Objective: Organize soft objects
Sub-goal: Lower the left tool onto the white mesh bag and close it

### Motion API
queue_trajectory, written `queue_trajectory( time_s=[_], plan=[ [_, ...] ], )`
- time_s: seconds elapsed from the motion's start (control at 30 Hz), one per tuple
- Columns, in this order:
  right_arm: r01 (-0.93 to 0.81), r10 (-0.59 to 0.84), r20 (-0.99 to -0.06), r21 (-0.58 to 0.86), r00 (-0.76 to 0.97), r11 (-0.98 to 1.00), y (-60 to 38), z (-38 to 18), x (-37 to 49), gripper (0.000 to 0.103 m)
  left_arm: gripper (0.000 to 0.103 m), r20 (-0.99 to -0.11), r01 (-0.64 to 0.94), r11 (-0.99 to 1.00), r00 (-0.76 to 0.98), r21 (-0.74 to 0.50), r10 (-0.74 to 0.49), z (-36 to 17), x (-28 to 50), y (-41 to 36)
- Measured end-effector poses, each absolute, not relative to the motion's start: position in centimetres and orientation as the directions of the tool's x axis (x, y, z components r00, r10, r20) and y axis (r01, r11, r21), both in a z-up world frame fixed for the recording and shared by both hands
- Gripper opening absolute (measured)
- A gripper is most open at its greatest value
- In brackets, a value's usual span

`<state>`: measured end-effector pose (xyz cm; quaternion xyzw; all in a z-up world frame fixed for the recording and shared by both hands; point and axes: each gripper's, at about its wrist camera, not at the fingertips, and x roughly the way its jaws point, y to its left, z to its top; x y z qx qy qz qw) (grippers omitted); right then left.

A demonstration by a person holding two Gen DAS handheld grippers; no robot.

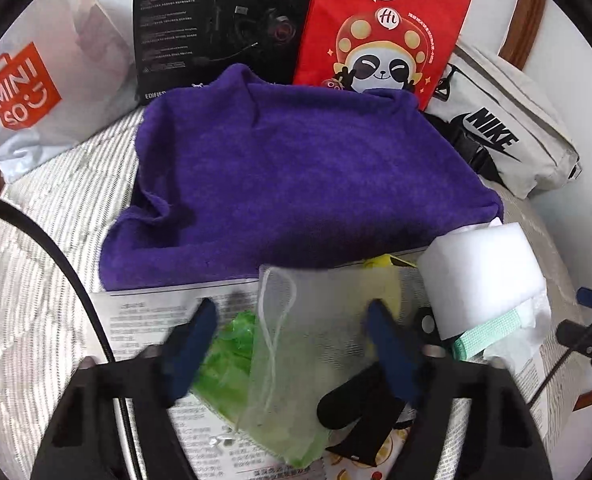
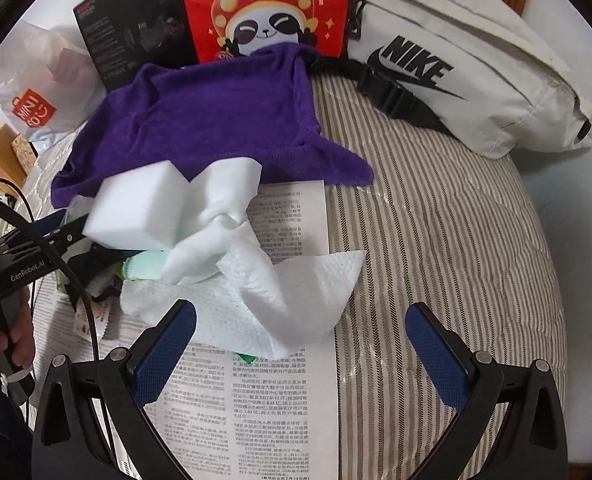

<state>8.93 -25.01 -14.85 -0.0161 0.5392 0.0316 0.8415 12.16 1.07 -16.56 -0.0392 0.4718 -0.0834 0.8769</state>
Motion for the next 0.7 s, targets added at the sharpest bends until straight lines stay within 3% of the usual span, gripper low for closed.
queue_trajectory(
  time_s=[0.1,0.27,0.47,0.7],
  plan=[
    [-0.069,0.035,-0.912,0.007,0.409,0.998,-25.0,-15.4,9.2,0.103,0.035,-0.81,0.116,0.981,0.554,-0.155,-0.194,-16.7,12.0,1.1],
    [-0.071,0.04,-0.914,0.012,0.404,0.997,-24.7,-15.9,9.6,0.103,0.013,-0.791,0.152,0.975,0.57,-0.163,-0.221,-16.3,11.0,1.4],
    [-0.067,0.062,-0.908,0.038,0.414,0.997,-24.8,-15.7,9.7,0.103,0.006,-0.762,0.157,0.964,0.59,-0.215,-0.266,-15.3,9.7,2.4],
    [-0.086,0.057,-0.909,0.023,0.413,0.996,-24.2,-15.6,9.4,0.103,0.01,-0.763,0.156,0.963,0.587,-0.221,-0.271,-15.8,9.9,2.1]
  ],
)
